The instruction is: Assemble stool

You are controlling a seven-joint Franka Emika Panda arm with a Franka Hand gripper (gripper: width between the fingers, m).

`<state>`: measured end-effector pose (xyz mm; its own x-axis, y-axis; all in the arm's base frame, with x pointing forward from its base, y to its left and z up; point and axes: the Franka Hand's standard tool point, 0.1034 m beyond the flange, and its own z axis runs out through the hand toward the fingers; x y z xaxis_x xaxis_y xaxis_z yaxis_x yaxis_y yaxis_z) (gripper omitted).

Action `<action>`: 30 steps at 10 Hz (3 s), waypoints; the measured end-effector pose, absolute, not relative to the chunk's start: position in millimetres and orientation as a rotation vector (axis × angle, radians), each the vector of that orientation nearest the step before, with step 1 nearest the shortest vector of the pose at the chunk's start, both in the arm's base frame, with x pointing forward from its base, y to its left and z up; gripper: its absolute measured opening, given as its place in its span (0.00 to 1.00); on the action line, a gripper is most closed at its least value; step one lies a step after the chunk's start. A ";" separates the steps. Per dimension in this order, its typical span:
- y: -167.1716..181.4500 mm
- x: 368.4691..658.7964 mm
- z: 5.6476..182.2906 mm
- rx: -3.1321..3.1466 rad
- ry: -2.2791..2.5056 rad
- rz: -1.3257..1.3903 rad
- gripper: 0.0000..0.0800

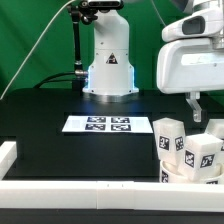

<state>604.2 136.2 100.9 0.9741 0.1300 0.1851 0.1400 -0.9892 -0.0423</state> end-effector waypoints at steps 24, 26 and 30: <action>125.6 606.1 76.0 -2.242 -2.529 -0.034 0.51; 124.6 606.1 75.8 -2.244 -2.527 -0.033 0.42; 115.7 602.6 75.3 -2.547 -2.174 0.013 0.42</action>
Offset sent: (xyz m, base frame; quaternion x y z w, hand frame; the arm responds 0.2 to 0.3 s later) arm 0.0031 0.0159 -0.0017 0.0149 -0.0212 -0.2565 0.9662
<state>602.6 115.7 75.3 0.1661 0.9762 -0.1397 0.9778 -0.1446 0.1517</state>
